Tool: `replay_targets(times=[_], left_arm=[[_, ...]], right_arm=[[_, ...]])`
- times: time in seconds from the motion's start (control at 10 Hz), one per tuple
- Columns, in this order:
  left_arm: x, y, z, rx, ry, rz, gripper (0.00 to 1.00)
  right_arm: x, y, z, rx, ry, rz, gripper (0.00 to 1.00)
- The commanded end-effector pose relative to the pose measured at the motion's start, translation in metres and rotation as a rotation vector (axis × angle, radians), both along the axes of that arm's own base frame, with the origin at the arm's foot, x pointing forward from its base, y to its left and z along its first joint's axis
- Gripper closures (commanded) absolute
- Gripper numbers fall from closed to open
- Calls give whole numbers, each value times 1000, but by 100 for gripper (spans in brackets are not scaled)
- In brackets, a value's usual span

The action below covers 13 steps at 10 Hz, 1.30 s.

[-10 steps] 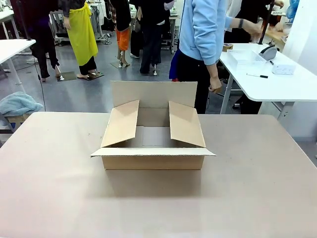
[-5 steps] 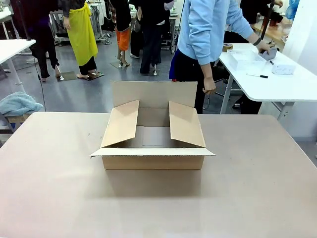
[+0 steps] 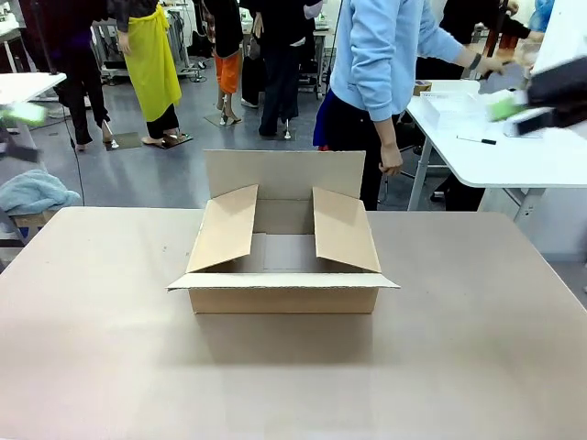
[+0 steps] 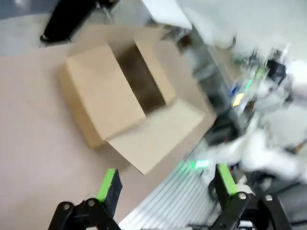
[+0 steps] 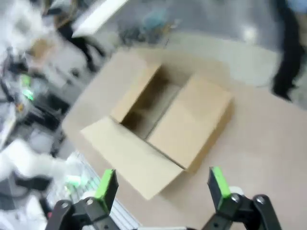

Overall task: Pack the gift set into the box.
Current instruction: Place both hands on the side flaps of the Package Box and spread them outward.

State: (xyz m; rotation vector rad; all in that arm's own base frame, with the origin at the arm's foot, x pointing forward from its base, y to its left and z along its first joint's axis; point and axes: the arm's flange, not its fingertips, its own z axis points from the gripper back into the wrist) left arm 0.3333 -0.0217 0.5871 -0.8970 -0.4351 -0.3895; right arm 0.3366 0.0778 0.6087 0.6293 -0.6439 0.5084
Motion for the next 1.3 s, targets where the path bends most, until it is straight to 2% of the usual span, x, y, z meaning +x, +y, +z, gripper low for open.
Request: replay_targets(times=[0.0, 0.1, 0.2, 0.3, 0.4, 0.5, 0.6, 0.7, 0.8, 0.9, 1.0, 1.1, 1.2], left_arm=[[33, -47, 3, 184, 8, -100, 0], [30, -45, -3, 232, -10, -158, 0], [10, -52, 6, 98, 7, -83, 0], [10, -52, 6, 98, 7, -83, 0], [23, -81, 1, 177, 5, -149, 0], [46, -111, -6, 202, 142, -149, 0], [66, -134, -14, 263, 226, -63, 0], [82, -155, -23, 354, 256, 84, 0], [93, -173, -29, 397, 289, 103, 0], [103, -190, -36, 447, 282, 177, 0], [111, -207, -43, 460, 291, 189, 0], [113, -219, -51, 445, 294, 185, 0], [102, -199, -52, 423, 254, 166, 0]], right_arm=[[41, 33, -31, -42, -89, 208, 0], [42, 37, -45, -153, -59, 70, 0], [11, 41, -11, -49, -32, 126, 0], [11, 41, -11, -49, -32, 126, 0], [30, 60, -36, -100, -30, 154, 0], [47, 83, -61, -93, -233, 284, 0], [56, 90, -87, -30, -337, 460, 0], [65, 85, -118, 89, -414, 545, 0], [69, 82, -142, 219, -424, 624, 0], [74, 77, -164, 290, -393, 652, 0], [80, 72, -183, 320, -354, 628, 0], [85, 71, -198, 251, -311, 545, 0], [89, 73, -204, 165, -285, 428, 0]])
